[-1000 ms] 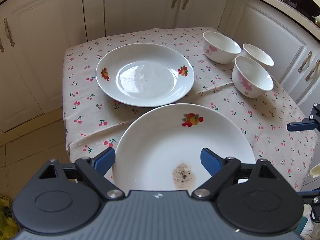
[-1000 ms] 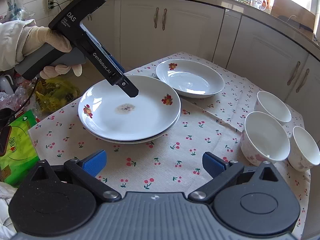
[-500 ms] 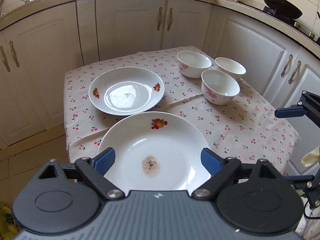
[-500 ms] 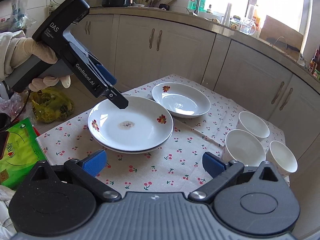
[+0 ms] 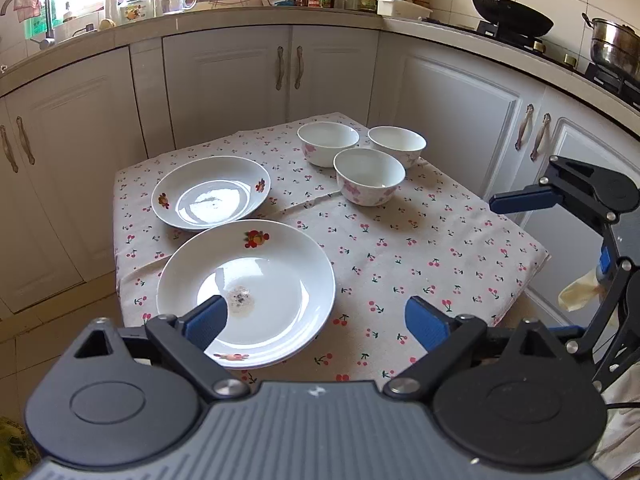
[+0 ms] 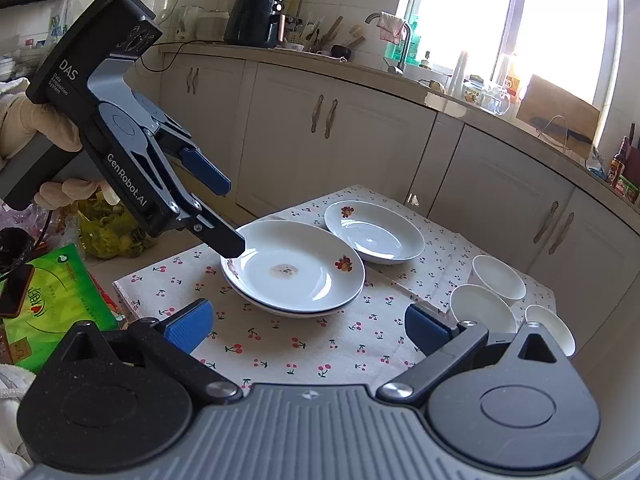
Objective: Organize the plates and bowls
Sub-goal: 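Open the left gripper and withdraw it from the stacked plates, then move the left gripper to another white fruit-decal plate and grip its rim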
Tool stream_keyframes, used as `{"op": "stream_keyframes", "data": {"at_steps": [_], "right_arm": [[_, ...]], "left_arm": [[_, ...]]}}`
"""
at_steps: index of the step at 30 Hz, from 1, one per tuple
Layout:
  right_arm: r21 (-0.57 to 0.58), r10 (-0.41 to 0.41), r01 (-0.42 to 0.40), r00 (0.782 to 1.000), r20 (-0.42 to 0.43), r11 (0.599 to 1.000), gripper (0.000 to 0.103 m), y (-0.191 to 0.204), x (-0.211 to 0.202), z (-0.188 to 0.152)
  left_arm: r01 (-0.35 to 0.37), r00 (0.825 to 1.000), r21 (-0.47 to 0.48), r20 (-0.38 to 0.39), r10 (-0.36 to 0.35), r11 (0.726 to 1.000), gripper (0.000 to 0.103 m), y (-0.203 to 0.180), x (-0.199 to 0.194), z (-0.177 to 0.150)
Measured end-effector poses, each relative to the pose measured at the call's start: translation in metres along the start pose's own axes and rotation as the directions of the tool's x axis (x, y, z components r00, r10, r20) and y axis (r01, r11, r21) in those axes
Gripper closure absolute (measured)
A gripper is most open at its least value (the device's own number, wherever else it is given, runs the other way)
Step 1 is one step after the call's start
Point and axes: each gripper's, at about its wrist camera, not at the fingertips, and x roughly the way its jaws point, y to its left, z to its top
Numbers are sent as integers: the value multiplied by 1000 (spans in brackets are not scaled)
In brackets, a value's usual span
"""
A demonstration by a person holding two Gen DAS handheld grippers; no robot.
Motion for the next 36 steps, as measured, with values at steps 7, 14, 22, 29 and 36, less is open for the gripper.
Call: {"op": "stream_keyframes", "data": {"at_steps": [7,14,22,29,36], "right_arm": [[-15,-1,1,1000,9,1000,0,-1,-9,-2],[65,24,-23,1000,-8,998,0,-31,14,2],[182,40,-29,997,-59,983,0,-68,69,23],[302,46,-18,995,-85,953,0,-101,126,54],[486,103,-31,987,-122,873,0,-136,181,70]], "left_arm": [[-13,1000,2,8,13,1000,7,-5,-6,-4],[-48,996,10,71,47,999,7,10,6,10],[-25,998,-84,61,30,996,7,69,45,23],[-38,997,-89,61,44,995,7,124,73,30],[-44,996,-47,70,47,998,8,165,107,43]]}}
